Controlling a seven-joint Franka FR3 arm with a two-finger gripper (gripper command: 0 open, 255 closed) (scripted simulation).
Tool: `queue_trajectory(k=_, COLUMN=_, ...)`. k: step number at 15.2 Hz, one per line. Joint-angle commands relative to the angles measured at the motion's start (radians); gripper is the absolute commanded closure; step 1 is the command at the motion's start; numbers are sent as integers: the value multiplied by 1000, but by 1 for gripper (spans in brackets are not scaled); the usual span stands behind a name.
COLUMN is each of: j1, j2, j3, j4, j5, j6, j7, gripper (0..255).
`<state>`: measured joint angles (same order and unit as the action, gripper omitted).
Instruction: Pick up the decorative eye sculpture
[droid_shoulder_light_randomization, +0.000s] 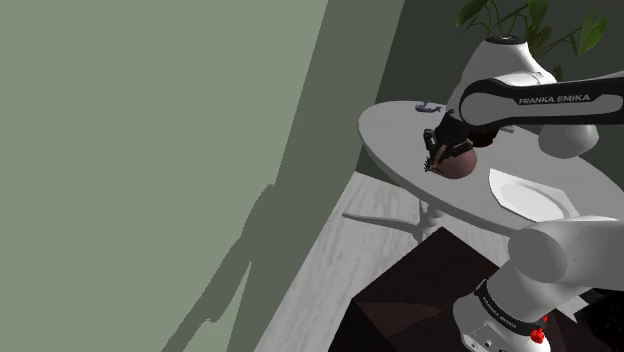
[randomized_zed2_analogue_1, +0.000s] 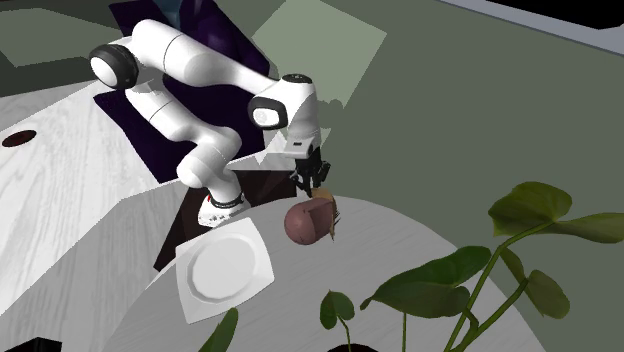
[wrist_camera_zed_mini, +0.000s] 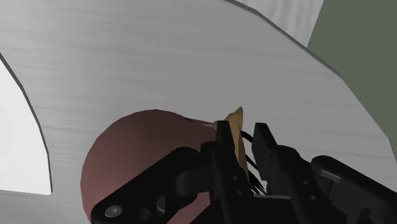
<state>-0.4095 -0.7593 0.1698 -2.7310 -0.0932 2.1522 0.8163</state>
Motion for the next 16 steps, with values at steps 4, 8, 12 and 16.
queue_trajectory(k=4, j1=1, j2=-16, j3=-6, j4=51, j5=2, j6=-66, j7=-12, gripper=255)
queue_trajectory(k=8, j1=1, j2=-24, j3=-10, j4=100, j5=3, j6=-123, j7=-21, gripper=255)
queue_trajectory(k=12, j1=0, j2=-28, j3=-14, j4=151, j5=4, j6=-177, j7=-30, gripper=255)
queue_trajectory(k=16, j1=0, j2=-28, j3=-16, j4=180, j5=4, j6=-205, j7=-35, gripper=255)
